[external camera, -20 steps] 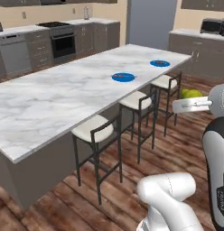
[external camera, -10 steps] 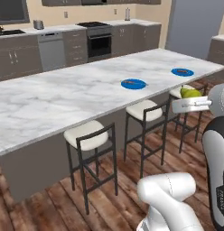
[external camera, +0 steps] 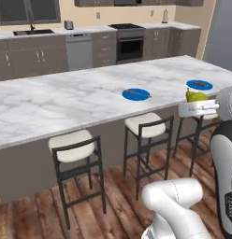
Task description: Pick up the banana and pear from the fridge and place one fruit on each plate on the dining counter.
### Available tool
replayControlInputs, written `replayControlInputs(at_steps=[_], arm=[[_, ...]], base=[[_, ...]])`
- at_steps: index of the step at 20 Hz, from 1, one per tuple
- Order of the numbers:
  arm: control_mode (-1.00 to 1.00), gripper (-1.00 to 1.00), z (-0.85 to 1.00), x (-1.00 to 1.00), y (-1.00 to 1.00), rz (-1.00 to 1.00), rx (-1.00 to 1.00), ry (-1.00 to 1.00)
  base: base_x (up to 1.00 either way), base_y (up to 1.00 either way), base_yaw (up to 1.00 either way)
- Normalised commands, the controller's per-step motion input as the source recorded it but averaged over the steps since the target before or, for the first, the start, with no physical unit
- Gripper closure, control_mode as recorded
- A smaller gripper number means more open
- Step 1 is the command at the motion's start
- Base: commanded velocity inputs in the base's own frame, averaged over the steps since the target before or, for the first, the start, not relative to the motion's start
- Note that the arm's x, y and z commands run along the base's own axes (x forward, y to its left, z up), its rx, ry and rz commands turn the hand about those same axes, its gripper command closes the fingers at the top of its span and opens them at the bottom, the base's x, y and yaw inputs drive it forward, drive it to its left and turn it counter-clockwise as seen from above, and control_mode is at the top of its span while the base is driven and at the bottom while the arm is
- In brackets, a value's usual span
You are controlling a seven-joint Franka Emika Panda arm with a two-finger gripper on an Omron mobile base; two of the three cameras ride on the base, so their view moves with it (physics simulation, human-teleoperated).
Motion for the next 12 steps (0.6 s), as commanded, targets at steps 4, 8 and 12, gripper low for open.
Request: replayControlInputs(at_steps=[4, 8, 12], arm=[[1.0, 1.0, 0.0, 0.0, 0.0, 0.0, 0.0, 0.0], [1.0, 1.0, 0.0, 0.0, 0.0, 0.0, 0.0, 0.0], [1.0, 1.0, 0.0, 0.0, 0.0, 0.0, 0.0, 0.0]], base=[[0.31, -1.0, 0.25], [0.98, -0.99, 0.28], [1.0, -0.62, 0.28]])
